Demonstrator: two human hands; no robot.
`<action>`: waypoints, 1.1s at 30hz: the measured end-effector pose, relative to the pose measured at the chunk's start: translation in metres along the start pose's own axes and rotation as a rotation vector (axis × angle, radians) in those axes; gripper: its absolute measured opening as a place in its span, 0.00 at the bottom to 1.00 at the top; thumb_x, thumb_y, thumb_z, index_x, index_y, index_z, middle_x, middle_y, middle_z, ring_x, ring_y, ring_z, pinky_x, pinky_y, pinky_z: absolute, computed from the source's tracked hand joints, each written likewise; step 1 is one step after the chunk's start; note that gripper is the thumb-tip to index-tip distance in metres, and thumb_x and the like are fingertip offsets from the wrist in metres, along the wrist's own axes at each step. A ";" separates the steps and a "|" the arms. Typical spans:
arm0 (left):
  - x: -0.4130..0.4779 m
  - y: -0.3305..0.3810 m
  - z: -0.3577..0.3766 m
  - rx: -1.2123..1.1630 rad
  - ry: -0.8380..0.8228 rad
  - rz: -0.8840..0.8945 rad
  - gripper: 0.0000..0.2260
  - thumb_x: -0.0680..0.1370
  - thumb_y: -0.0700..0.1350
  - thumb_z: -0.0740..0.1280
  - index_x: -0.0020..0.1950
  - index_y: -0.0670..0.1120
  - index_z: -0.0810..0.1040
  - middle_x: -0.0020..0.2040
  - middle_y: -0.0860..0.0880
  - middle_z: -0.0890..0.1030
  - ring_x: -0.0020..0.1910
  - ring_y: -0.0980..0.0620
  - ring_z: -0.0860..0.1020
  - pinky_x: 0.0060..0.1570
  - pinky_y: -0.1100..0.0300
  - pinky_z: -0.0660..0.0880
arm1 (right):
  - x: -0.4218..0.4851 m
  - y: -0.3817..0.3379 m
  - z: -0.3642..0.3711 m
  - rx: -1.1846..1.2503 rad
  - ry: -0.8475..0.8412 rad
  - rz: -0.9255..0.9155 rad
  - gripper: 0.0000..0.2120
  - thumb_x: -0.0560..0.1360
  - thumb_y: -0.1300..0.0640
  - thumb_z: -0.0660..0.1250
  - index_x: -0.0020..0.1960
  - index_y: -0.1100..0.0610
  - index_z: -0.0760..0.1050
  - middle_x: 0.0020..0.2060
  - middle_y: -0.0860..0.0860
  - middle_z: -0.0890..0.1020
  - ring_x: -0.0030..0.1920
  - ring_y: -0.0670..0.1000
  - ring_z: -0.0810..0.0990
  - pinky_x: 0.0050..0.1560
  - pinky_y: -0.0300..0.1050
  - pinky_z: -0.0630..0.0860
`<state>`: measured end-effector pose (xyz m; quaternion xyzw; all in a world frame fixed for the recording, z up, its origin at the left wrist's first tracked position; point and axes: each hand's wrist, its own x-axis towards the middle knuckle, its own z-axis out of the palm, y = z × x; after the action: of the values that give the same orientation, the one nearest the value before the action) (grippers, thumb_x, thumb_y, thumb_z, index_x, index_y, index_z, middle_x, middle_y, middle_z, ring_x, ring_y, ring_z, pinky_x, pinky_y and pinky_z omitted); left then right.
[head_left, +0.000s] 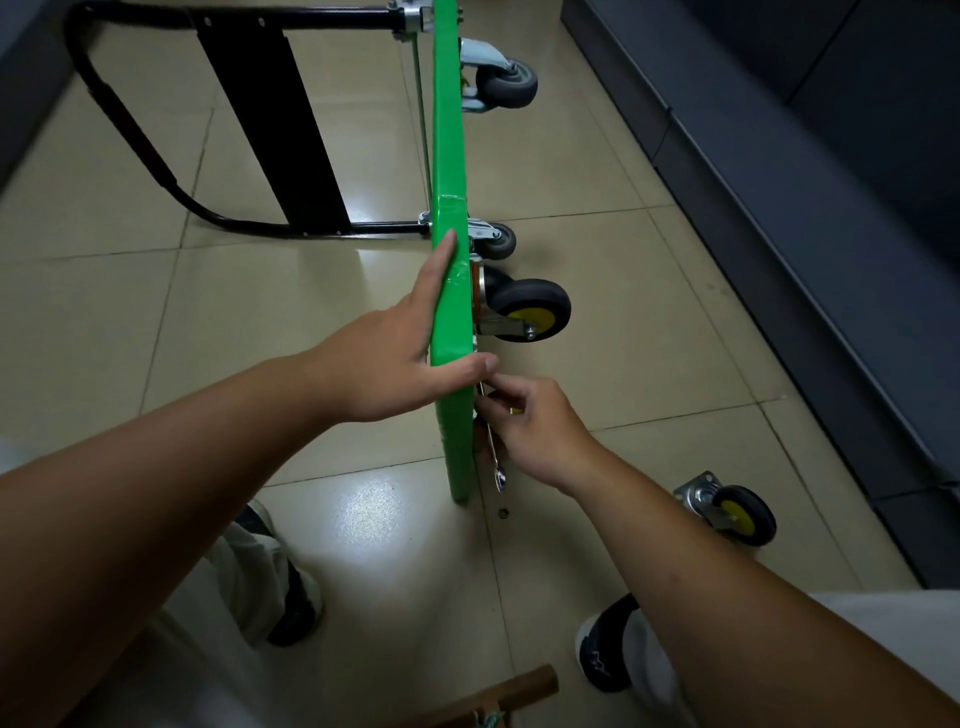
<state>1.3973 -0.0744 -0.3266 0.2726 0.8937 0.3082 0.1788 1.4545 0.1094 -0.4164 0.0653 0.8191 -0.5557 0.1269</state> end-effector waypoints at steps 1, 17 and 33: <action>0.000 -0.001 0.000 0.000 -0.004 0.003 0.48 0.72 0.71 0.62 0.76 0.66 0.27 0.77 0.48 0.68 0.53 0.49 0.82 0.54 0.49 0.81 | 0.004 0.006 0.001 0.015 -0.005 0.000 0.15 0.82 0.56 0.65 0.68 0.47 0.78 0.49 0.52 0.84 0.50 0.51 0.84 0.51 0.48 0.82; 0.002 -0.004 0.000 0.024 -0.007 0.013 0.50 0.71 0.74 0.61 0.76 0.65 0.26 0.77 0.49 0.68 0.56 0.47 0.81 0.57 0.49 0.79 | 0.037 0.044 0.008 -0.196 0.116 -0.150 0.13 0.82 0.58 0.64 0.65 0.51 0.79 0.51 0.51 0.82 0.49 0.51 0.80 0.47 0.41 0.77; -0.002 0.002 -0.002 0.004 -0.011 -0.005 0.48 0.72 0.72 0.62 0.76 0.66 0.27 0.79 0.47 0.65 0.58 0.48 0.81 0.58 0.50 0.80 | -0.002 -0.011 -0.011 -0.062 0.180 0.331 0.08 0.81 0.58 0.65 0.47 0.54 0.82 0.42 0.56 0.86 0.30 0.50 0.77 0.26 0.39 0.69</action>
<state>1.3985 -0.0749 -0.3240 0.2725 0.8939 0.3046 0.1841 1.4523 0.1155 -0.4021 0.2447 0.8219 -0.4936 0.1450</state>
